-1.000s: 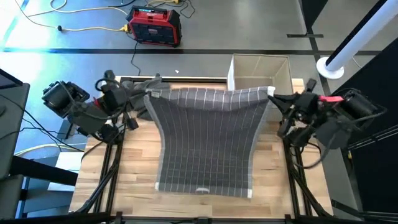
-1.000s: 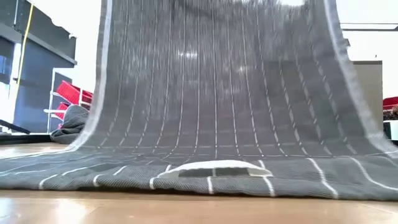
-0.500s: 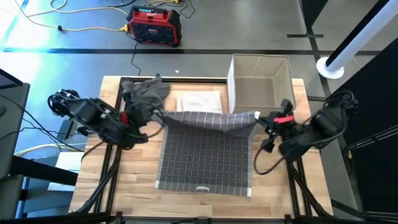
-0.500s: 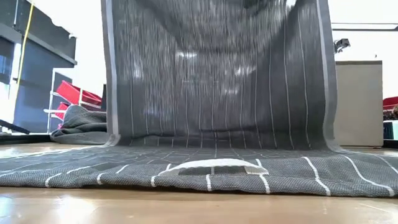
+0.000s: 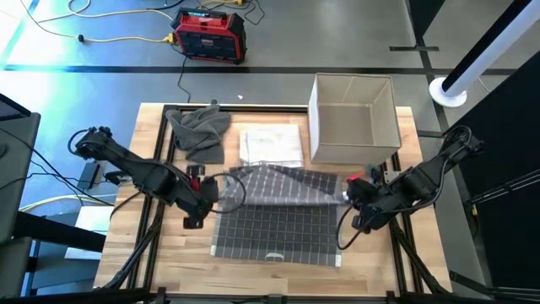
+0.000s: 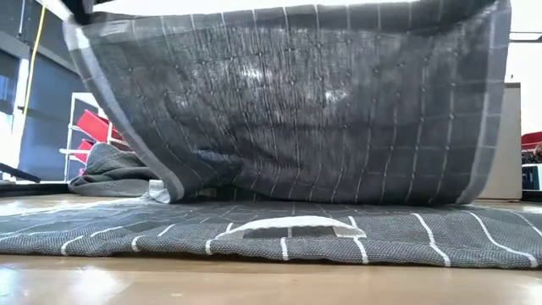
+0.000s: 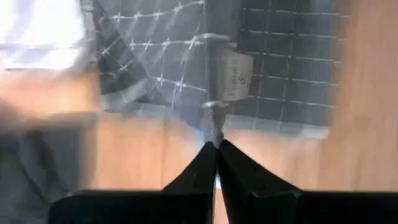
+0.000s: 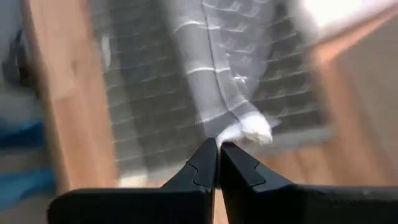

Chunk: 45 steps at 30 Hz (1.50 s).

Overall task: Fold towel
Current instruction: Fold the gray patterned towel

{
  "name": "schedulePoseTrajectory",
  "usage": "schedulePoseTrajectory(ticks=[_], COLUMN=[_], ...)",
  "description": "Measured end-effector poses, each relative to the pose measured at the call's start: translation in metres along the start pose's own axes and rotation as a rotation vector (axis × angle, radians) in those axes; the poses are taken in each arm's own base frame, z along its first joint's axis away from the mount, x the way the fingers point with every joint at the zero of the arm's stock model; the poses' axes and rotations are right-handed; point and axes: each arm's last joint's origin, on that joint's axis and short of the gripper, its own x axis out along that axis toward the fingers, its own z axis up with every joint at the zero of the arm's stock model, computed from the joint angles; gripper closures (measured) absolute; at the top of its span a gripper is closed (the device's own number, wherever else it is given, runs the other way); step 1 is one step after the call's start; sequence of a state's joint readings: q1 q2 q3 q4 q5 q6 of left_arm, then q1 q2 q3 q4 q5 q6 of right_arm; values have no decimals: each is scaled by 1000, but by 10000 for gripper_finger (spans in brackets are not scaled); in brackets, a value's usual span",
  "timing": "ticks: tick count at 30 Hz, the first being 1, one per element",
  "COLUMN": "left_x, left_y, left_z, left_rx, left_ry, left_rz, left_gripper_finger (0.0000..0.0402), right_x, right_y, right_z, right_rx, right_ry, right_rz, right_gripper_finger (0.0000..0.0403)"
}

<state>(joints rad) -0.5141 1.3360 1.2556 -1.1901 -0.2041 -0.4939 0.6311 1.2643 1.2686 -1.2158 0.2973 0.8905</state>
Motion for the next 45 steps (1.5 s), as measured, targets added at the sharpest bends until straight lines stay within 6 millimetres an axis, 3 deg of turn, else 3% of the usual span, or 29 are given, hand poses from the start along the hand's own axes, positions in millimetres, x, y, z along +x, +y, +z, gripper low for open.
schedulePoseTrajectory(ticks=[8,14,23,29,32,37,41,45], left_x=[50,76,90,106,116,122,117,107], left_y=[-16,-31,-48,-55,-58,-69,-71,-61], left_z=[-17,-27,-38,-48,-52,-50,-48,-50], left_rx=[-37,-58,-74,-98,-105,-110,-138,-174], left_ry=[19,-11,-30,-24,20,70,125,211], left_rz=[-129,-298,-458,-438,-420,-533,-645,-645], left_gripper_finger=[402,402,402,392,371,309,257,232], right_x=[63,93,105,116,124,137,135,120], right_y=[19,26,38,45,48,56,56,45], right_z=[-20,-34,-41,-47,-52,-64,-64,-55], right_rx=[32,54,1,-20,-27,-36,-13,57], right_ry=[59,123,251,294,353,500,544,522], right_rz=[240,355,463,451,450,476,487,489], right_gripper_finger=[403,403,403,399,381,315,272,262])
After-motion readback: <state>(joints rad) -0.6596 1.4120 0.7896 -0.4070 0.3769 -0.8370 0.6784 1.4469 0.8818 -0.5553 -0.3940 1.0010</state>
